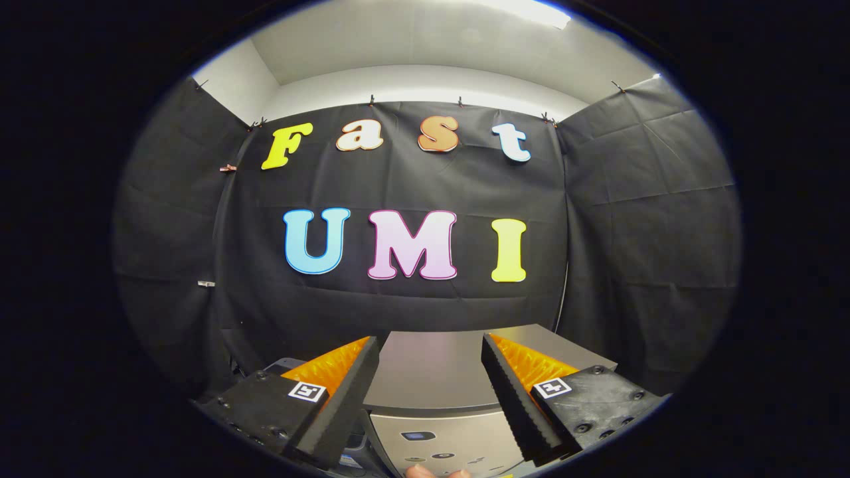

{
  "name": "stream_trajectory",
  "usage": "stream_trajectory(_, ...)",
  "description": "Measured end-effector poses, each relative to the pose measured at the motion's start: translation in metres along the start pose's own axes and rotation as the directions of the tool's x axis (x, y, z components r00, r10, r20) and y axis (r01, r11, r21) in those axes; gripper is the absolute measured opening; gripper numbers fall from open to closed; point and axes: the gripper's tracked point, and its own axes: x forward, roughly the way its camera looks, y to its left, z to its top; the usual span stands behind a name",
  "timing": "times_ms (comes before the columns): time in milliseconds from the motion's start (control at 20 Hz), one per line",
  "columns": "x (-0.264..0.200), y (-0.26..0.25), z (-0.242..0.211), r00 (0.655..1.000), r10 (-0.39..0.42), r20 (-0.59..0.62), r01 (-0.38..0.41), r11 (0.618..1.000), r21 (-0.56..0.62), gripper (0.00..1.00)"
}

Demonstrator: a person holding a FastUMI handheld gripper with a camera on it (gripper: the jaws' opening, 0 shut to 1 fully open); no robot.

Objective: Put the clothes into the washing machine and then close the washing machine lid.

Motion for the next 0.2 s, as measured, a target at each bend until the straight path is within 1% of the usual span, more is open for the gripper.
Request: stream_trajectory(200, -0.0031, -0.0092, -0.0022, 1.0, -0.013, -0.007, 0.013, 1.0, 0.0, 0.98)
